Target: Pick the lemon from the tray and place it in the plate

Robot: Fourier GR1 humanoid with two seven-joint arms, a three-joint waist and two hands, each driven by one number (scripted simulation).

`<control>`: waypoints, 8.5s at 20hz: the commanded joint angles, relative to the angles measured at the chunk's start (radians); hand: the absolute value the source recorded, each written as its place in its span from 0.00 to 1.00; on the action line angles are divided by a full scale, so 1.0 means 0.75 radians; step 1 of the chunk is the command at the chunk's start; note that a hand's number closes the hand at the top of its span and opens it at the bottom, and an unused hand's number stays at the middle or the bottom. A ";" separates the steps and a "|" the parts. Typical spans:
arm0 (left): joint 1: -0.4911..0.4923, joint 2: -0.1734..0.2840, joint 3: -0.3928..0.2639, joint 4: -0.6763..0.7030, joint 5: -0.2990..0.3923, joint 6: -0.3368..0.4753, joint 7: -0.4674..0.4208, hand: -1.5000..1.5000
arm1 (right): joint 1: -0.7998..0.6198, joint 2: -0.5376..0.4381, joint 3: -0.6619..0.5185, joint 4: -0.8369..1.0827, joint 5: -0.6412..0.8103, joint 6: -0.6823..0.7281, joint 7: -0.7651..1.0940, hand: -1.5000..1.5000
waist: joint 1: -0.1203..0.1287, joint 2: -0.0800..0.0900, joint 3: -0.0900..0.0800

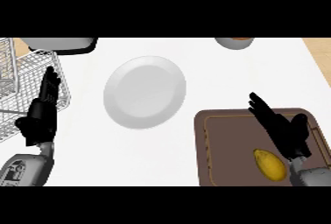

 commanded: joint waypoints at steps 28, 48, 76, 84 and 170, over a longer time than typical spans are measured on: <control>-0.088 0.148 0.059 -0.200 0.190 -0.399 0.243 0.50 | 0.433 -0.378 0.168 -0.766 0.647 -0.025 -0.668 0.00 | -0.022 -0.029 -0.042; -0.051 0.117 0.095 -0.320 0.169 -0.448 0.316 0.50 | 0.206 -0.576 0.290 -0.802 1.051 0.536 0.153 0.00 | 0.022 -0.022 -0.037; -0.076 -0.045 0.212 -0.219 0.032 -0.556 0.255 0.50 | 0.092 -0.227 0.231 -0.127 1.611 0.554 -0.097 0.00 | 0.008 -0.022 -0.038; -0.120 -0.066 0.184 -0.244 0.006 -0.549 0.321 0.50 | 0.013 -0.098 0.236 -0.019 1.706 0.219 -0.254 1.00 | 0.011 -0.021 -0.037; -0.273 -0.112 0.201 -0.147 -0.029 -0.619 0.316 0.50 | -1.535 0.573 -0.205 1.689 0.474 0.329 -0.962 0.00 | 0.128 0.018 -0.037</control>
